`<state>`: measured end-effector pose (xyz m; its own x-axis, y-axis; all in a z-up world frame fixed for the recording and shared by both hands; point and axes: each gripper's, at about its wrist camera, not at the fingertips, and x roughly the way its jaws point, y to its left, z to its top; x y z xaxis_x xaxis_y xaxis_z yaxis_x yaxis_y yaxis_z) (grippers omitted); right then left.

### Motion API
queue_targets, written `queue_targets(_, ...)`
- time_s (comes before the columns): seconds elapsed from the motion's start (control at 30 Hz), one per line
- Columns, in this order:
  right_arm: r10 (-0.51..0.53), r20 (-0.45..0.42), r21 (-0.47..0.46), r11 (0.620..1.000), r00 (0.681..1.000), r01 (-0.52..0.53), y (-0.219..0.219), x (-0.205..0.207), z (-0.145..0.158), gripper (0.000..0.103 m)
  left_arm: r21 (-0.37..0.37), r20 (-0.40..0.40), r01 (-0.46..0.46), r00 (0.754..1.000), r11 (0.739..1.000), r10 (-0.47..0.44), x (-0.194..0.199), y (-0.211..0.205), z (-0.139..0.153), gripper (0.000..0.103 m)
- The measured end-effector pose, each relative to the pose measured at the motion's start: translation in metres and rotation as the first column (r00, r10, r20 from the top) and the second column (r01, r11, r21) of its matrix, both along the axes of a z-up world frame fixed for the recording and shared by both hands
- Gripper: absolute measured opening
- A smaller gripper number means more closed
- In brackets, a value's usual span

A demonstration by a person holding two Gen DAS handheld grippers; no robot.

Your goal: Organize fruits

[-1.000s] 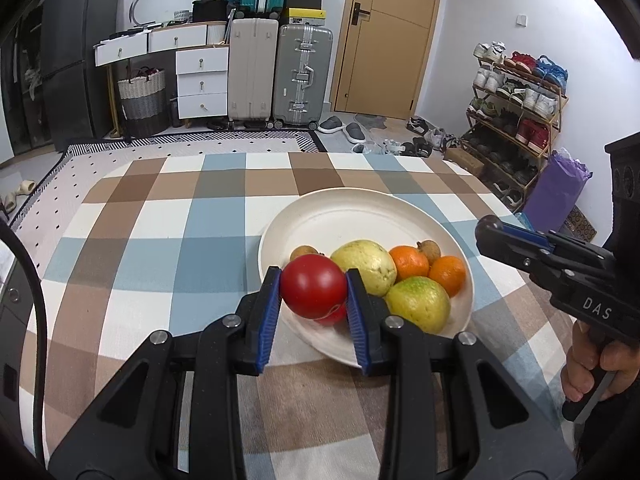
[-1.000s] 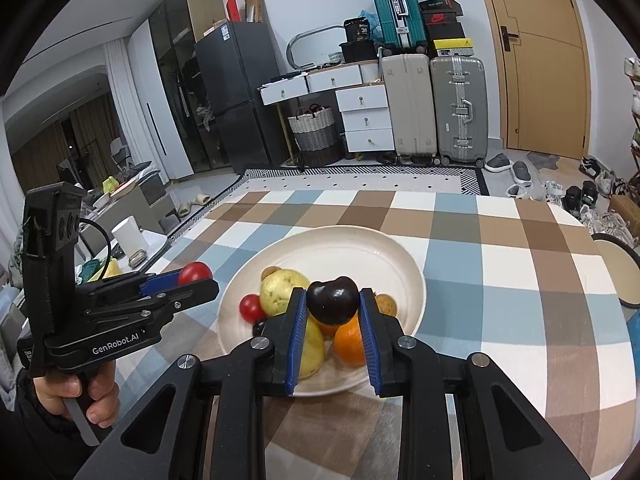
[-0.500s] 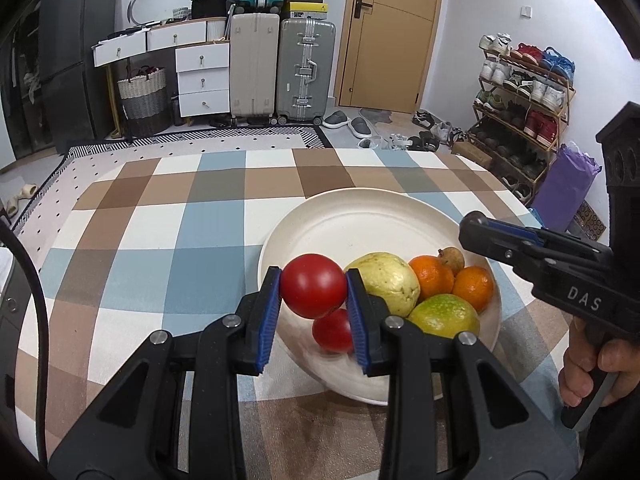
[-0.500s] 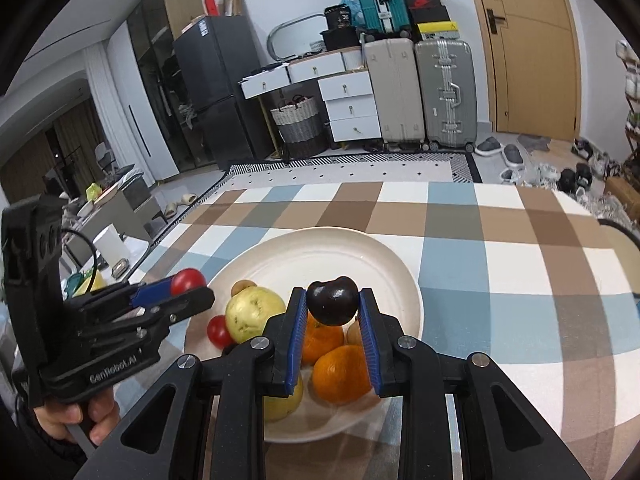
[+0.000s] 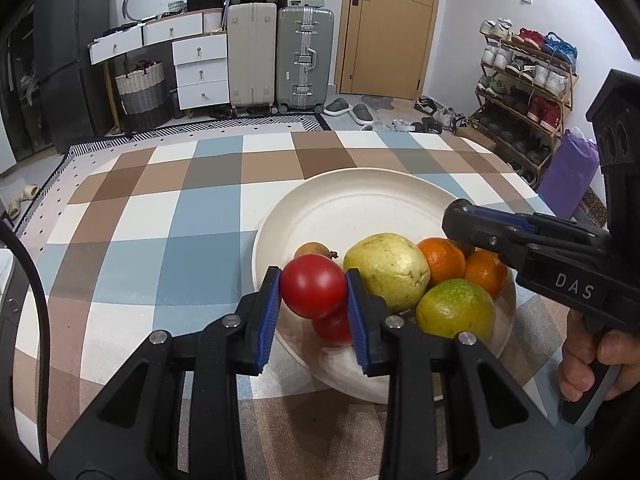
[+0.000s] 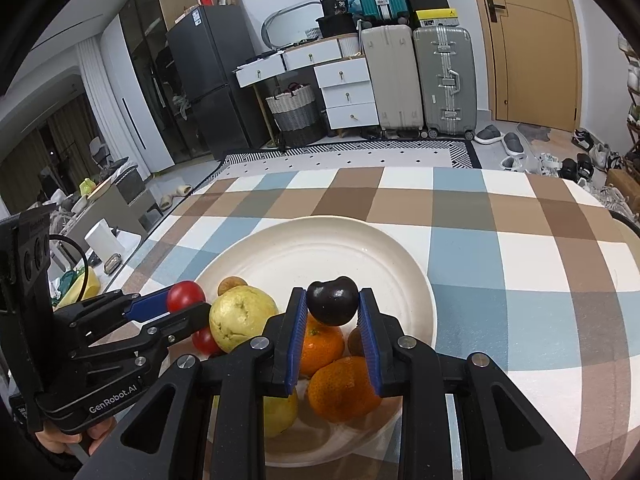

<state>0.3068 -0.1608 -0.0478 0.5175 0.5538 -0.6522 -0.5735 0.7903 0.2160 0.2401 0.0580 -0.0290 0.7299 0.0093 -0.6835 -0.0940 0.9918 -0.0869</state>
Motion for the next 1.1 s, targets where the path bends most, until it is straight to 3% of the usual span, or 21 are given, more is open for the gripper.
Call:
queue_targets(0.23, 0.001, 0.01, -0.026, 1.0, 1.0, -0.001, 0.004, 0.0, -0.002, 0.027, 0.0, 0.001, -0.004, 1.0, 1.0, 0.004, 0.001, 0.003, -0.001, 0.029)
queue_targets(0.3, 0.014, 0.022, -0.03, 0.999, 1.0, -0.013, 0.004, -0.003, -0.001, 0.03, -0.019, -0.008, 0.005, 1.0, 1.0, -0.005, 0.0, 0.005, -0.002, 0.034)
queue_targets(0.37, 0.005, 0.052, -0.027, 1.0, 0.999, -0.003, 0.002, -0.007, 0.002, 0.042, -0.032, 0.001, 0.012, 1.0, 0.999, -0.012, -0.003, 0.008, -0.002, 0.04)
queue_targets(0.53, -0.026, 0.079, -0.017, 0.999, 0.997, 0.027, -0.011, -0.012, 0.008, 0.057, -0.044, 0.029, -0.002, 1.0, 0.999, 0.004, -0.019, 0.013, 0.006, 0.083)
queue_targets(0.67, -0.023, 0.092, 0.021, 1.0, 0.995, 0.021, -0.029, -0.024, 0.013, 0.086, -0.051, 0.063, -0.016, 0.998, 0.999, 0.02, -0.035, 0.015, 0.014, 0.087)
queue_targets(0.77, -0.013, 0.101, 0.049, 0.999, 0.995, 0.008, -0.04, -0.035, 0.018, 0.102, -0.049, 0.101, -0.024, 0.994, 0.998, 0.029, -0.051, 0.013, 0.02, 0.103)
queue_targets(0.93, 0.021, 0.142, 0.089, 0.995, 0.99, -0.034, -0.051, -0.059, 0.026, 0.103, -0.048, 0.15, -0.016, 0.988, 0.999, 0.023, -0.075, 0.003, 0.029, 0.102)
queue_targets(1.1, 0.064, 0.2, 0.06, 0.995, 0.978, -0.077, -0.049, -0.081, 0.025, 0.103, -0.018, 0.158, -0.001, 0.987, 1.0, 0.004, -0.091, -0.011, 0.032, 0.102)
